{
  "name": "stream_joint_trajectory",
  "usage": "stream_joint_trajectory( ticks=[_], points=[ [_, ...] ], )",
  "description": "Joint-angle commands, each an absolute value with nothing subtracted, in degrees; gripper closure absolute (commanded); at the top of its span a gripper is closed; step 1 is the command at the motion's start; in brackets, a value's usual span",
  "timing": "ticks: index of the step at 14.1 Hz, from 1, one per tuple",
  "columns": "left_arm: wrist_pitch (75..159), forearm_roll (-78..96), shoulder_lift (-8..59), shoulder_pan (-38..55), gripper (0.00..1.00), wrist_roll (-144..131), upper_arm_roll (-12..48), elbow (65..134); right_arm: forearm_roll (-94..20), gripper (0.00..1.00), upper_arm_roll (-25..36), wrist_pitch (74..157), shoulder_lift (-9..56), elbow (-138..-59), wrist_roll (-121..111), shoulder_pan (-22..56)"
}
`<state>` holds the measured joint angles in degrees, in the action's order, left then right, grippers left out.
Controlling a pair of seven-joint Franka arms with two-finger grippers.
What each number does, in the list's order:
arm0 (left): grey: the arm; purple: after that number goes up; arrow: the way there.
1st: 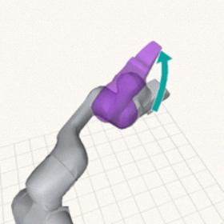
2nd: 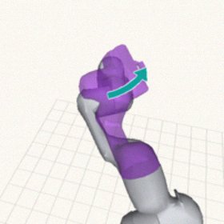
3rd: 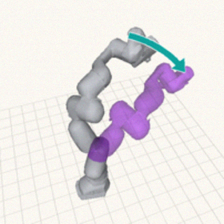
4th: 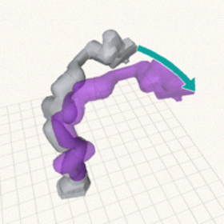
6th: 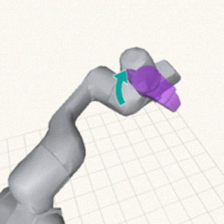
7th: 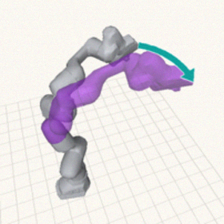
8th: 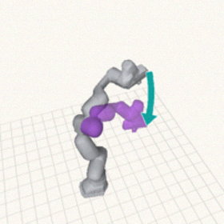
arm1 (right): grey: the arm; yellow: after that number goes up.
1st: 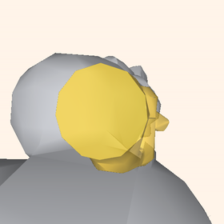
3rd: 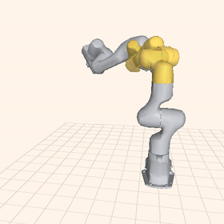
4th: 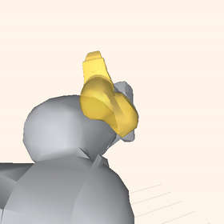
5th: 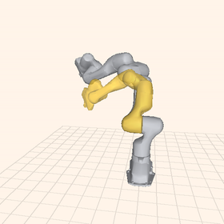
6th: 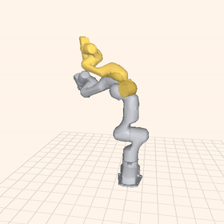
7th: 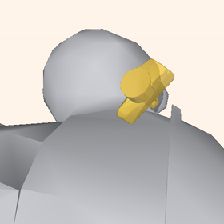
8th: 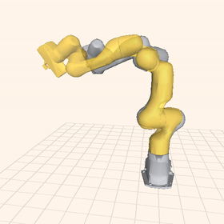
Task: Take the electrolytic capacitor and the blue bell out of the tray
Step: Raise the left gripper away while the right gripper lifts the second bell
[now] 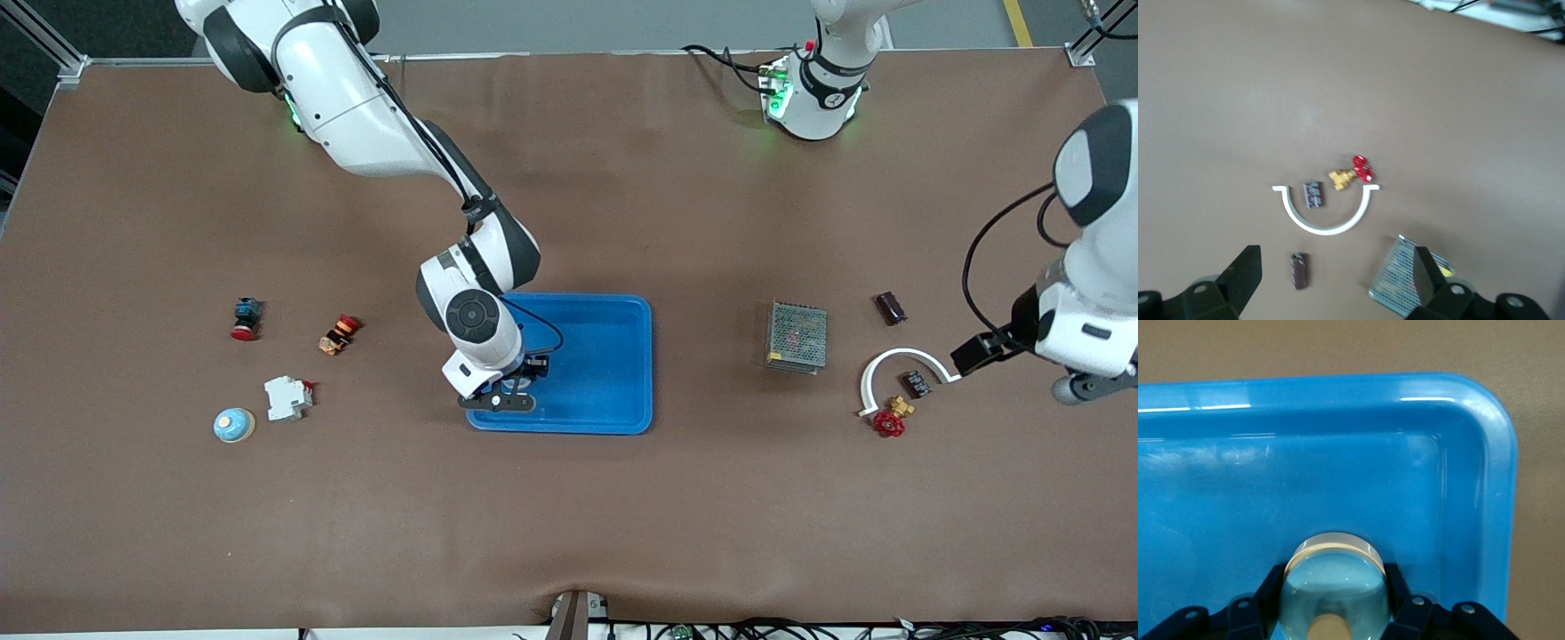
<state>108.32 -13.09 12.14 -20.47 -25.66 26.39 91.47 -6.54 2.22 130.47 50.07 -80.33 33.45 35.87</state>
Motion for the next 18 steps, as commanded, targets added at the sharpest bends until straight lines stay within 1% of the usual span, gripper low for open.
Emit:
stream_joint_trajectory(
  ticks=[1, 5, 6, 8, 10, 12, 14, 16, 18],
  points=[
    [104.17, -10.29, 6.42, -20.92, 0.0, -22.77, 28.03, 92.64, -5.8, 0.68, 2.37, 130.87, 50.54, -80.07, 34.54, 36.3],
    [95.47, -9.76, 4.84, -20.74, 0.0, -19.88, 28.65, 89.57, -5.89, 0.68, 2.37, 128.77, 48.79, -79.89, 33.93, 36.3],
    [94.23, -9.06, 3.96, -20.66, 0.0, -18.3, 28.3, 88.86, -5.89, 0.68, 2.37, 126.85, 48.26, -79.63, 33.84, 36.3],
    [93.69, -7.13, 1.68, -19.35, 0.0, -14.35, 26.73, 89.12, -5.89, 0.68, 2.37, 121.58, 44.75, -79.63, 32.97, 36.21],
    [91.07, -6.86, 0.1, -11.81, 0.0, -13.1, 19.2, 88.86, -5.89, 0.68, 2.46, 114.82, 40.63, -79.63, 28.42, 35.51],
    [88.87, -6.86, -0.96, -7.67, 0.0, -11.7, 15.49, 88.77, -5.89, 0.68, 2.72, 107.52, 36.32, -79.72, 20.26, 32.8],
    [87.55, -6.86, -2.1, -3.01, 0.0, -9.59, 10.31, 89.03, -5.89, 0.68, 2.64, 102.68, 32.97, -79.98, 10.25, 29.11],
    [86.75, -3.45, -4.03, -2.11, 0.0, -8.53, 8.1, 89.21, -5.8, 0.68, 2.72, 99.42, 30.68, -80.15, 0.13, 25.25],
    [84.57, -2.99, -3.96, -2.37, 0.0, -8.35, 8.26, 89.12, -4.93, 0.68, 2.72, 96.52, 28.92, -80.33, -9.44, 21.38]
  ],
)
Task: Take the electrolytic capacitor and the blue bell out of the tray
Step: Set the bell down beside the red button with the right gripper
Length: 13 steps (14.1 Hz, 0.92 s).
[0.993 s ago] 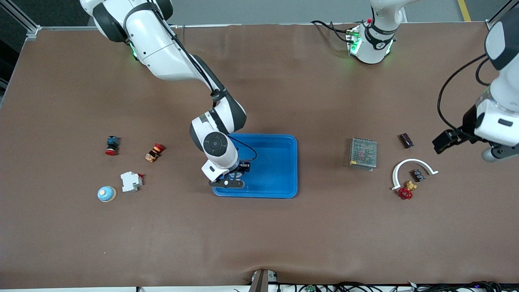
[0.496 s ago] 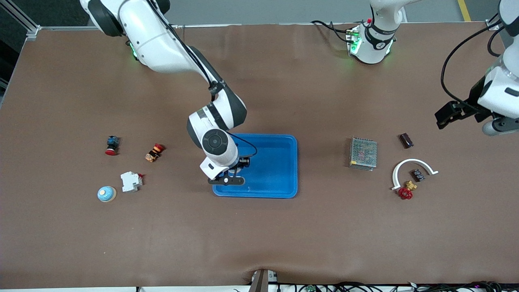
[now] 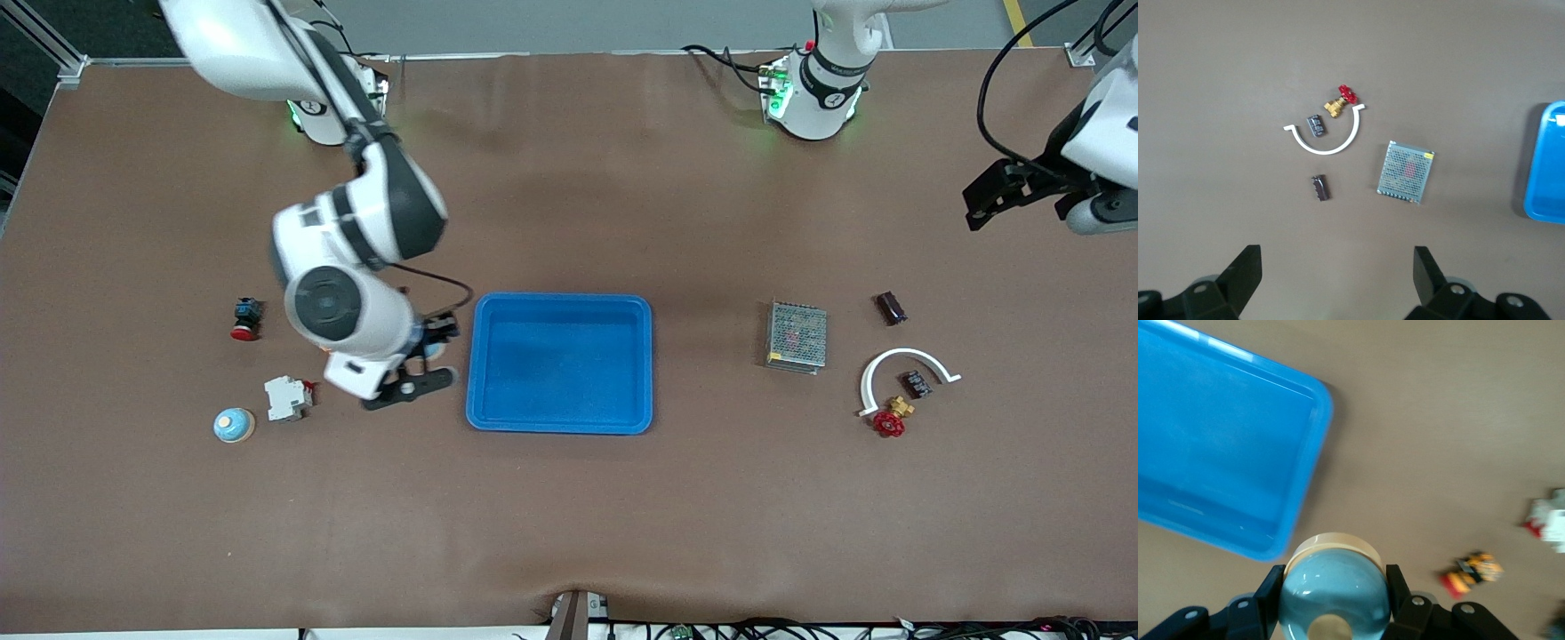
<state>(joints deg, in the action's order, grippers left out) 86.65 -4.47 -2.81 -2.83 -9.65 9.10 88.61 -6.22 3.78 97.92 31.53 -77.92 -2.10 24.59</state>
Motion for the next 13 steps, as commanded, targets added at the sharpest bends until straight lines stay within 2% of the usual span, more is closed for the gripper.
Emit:
stream_joint_trajectory(
  ticks=[1, 6, 13],
  points=[
    [84.38, -2.99, -3.87, -2.37, 0.0, -8.35, 8.26, 89.12, -3.79, 0.68, 2.72, 95.55, 28.05, -80.68, -13.67, 19.53],
    [84.2, -2.46, -3.16, -2.29, 0.0, -8.17, 9.05, 88.86, 0.62, 0.68, 2.72, 99.04, 21.72, -89.37, -32.21, 11.01],
    [83.94, -2.55, -3.34, -2.37, 0.0, -7.74, 9.05, 88.77, 1.41, 0.68, 2.73, 119.59, 15.56, -109.84, -47.19, 4.4]
  ],
)
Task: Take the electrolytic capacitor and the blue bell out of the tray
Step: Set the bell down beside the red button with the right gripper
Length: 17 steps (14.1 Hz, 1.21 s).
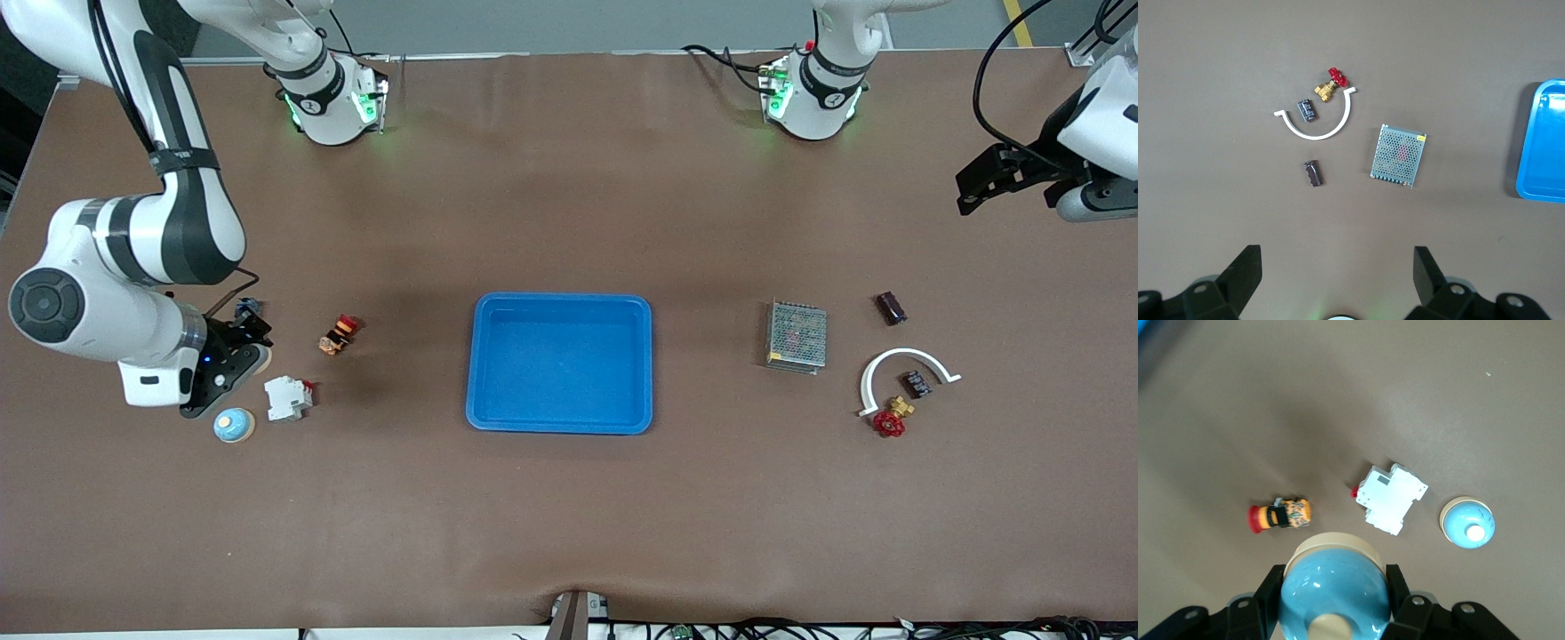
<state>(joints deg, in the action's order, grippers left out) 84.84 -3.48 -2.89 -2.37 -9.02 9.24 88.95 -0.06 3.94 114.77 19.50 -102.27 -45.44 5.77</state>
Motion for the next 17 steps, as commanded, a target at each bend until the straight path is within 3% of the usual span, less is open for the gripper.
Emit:
stream_joint_trajectory(
  ticks=[1, 9, 17],
  points=[
    [83.94, -2.55, -3.34, -2.37, 0.0, -7.82, 9.14, 88.77, 1.41, 0.68, 2.72, 121.45, 15.56, -111.34, -48.07, 3.87],
    [83.94, -3.08, -3.43, -2.46, 0.0, -8.17, 9.58, 88.68, 1.41, 0.68, 2.72, 141.13, 13.71, -128.48, -51.15, 2.02],
    [83.94, -3.08, -2.9, -2.29, 0.0, -8.96, 11.51, 88.95, 1.41, 0.68, 2.72, 148.43, 14.24, -135.78, -51.15, 2.02]
  ],
)
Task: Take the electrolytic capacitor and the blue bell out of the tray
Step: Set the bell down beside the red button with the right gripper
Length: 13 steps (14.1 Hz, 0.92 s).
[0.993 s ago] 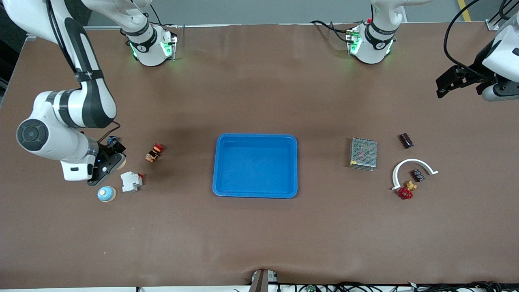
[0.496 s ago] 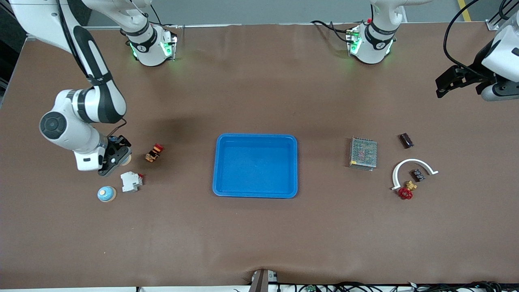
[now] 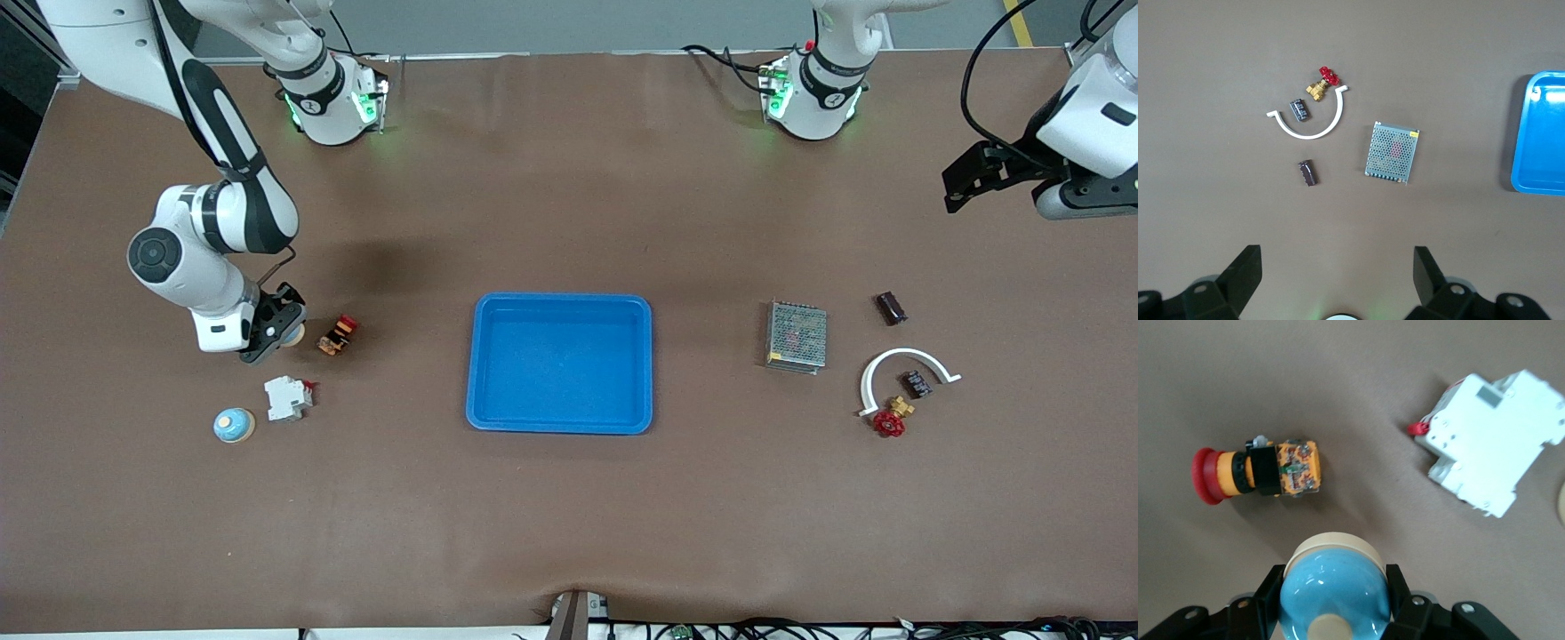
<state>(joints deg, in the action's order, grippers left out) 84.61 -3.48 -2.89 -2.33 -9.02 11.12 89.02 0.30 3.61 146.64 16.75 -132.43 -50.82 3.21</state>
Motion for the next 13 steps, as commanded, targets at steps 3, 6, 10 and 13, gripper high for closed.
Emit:
stream_joint_trajectory(
  ticks=[3, 6, 10, 13],
  points=[
    [83.94, -3.08, -2.81, -2.37, 0.0, -8.88, 11.6, 88.95, 1.41, 0.68, 2.72, 151.26, 14.41, -137.72, -51.15, 2.02],
    [83.94, -2.99, -2.81, -2.37, 0.0, -8.97, 11.6, 89.03, 1.41, 0.68, 2.72, 152.13, 15.38, -137.72, -51.15, 2.11],
    [83.32, -2.99, -3.42, -2.37, 0.0, -9.05, 11.6, 89.12, 1.41, 0.68, 2.72, 153.1, 16.78, -137.64, -51.15, 2.2],
    [82.53, -2.99, -3.6, -2.37, 0.0, -9.05, 11.69, 89.03, 1.41, 0.68, 2.72, 153.72, 17.49, -137.64, -51.15, 2.29]
  ],
)
